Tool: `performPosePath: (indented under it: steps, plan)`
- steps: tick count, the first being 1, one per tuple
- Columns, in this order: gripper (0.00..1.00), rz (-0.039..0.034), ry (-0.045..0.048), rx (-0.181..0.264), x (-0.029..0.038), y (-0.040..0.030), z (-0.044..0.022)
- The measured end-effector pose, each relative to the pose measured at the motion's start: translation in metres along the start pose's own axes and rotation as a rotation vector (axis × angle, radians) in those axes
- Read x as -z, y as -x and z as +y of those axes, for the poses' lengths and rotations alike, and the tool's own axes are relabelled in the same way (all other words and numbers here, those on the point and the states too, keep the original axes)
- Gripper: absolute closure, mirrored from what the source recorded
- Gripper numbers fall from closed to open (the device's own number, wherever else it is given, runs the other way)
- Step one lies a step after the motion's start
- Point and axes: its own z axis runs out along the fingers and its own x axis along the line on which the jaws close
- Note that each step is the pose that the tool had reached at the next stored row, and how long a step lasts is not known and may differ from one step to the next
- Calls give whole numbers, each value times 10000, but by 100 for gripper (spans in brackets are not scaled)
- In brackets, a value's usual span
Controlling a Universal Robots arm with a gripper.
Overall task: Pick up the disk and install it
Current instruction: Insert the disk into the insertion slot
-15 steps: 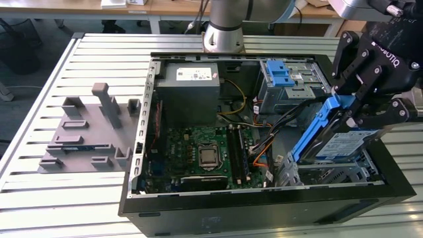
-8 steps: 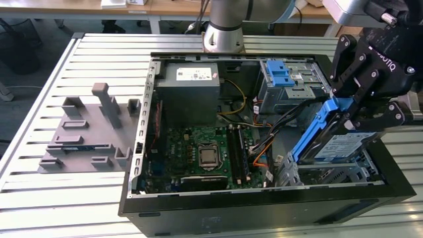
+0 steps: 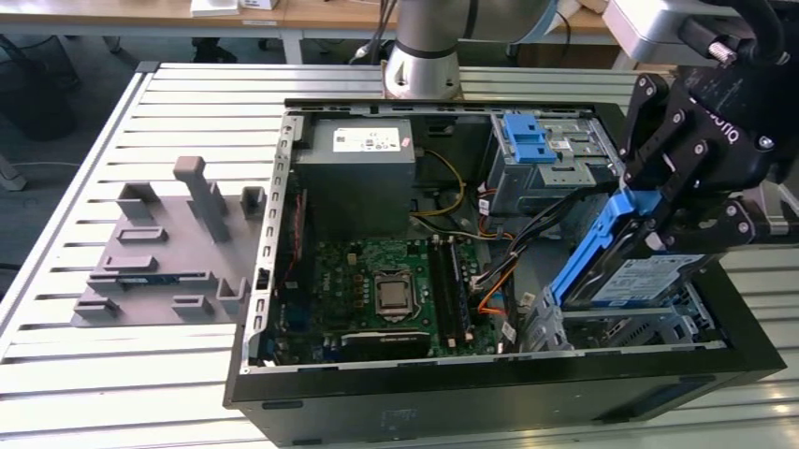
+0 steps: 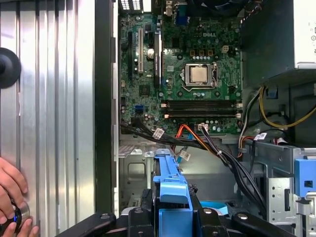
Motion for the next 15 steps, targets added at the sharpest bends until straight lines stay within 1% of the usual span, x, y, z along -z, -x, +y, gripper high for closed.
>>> performPosePath:
  steps: [15]
  plan:
    - [64,0,0,0,-85,-3,-2]
